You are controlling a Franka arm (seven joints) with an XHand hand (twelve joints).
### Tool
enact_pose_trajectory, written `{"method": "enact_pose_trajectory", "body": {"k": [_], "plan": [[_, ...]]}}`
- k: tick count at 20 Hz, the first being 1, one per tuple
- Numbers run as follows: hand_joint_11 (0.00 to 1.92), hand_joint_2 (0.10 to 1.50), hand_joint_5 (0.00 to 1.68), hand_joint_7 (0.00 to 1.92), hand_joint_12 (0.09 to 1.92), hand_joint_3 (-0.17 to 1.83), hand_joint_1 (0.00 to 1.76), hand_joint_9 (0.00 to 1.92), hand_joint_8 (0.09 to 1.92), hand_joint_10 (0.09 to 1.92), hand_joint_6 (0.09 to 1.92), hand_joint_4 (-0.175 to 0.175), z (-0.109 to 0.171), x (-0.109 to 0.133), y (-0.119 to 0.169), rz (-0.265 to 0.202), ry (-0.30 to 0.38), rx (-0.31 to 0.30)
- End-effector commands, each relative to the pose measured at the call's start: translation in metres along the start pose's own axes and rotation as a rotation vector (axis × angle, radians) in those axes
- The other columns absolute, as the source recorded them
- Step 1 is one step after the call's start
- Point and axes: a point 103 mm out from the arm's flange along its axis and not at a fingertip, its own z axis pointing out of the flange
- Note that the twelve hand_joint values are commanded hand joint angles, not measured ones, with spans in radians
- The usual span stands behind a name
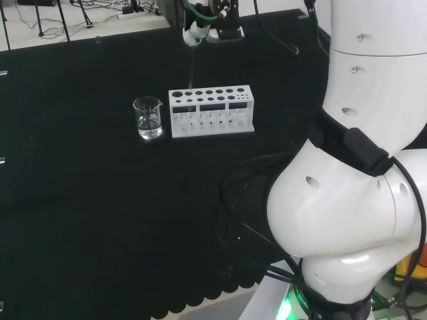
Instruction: Put the glass rod back on the white test tube rack.
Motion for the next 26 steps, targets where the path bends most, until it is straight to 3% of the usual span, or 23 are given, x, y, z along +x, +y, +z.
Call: {"method": "enact_pose_trajectory", "body": {"k": [1,16,19,21,23,24,26], "plan": [[1.6,1.07,1.4,1.28,0.62,-0.17,1.32,1.61,0.82,0.73,0.09,-0.175,0.008,0.003,0.002,-0.003,-0.009,0.003],[1.59,1.07,1.4,1.28,0.62,-0.17,1.32,1.61,0.82,0.73,0.09,-0.175,0.022,0.005,0.004,0.001,-0.044,0.036],[1.6,1.07,1.4,1.28,0.62,-0.17,1.32,1.61,0.81,0.73,0.09,-0.175,0.024,0.003,0.006,-0.004,-0.002,0.042],[1.61,1.07,1.41,1.3,0.62,-0.17,1.32,1.61,0.77,0.72,0.09,-0.175,0.026,0.003,0.006,-0.008,0.013,0.056],[1.64,1.05,1.43,1.39,0.58,-0.17,1.32,1.63,0.55,0.68,0.09,-0.16,0.024,0.003,0.007,-0.005,-0.002,0.079],[1.66,1.02,1.43,1.33,0.55,-0.12,1.29,1.64,0.53,0.64,0.09,-0.163,0.022,0.003,0.007,0.001,-0.012,0.092],[1.7,0.93,1.2,1.07,0.6,-0.14,1.38,1.68,0.68,0.56,0.09,-0.172,0.018,0.003,0.009,0.007,0.007,0.154]]}}
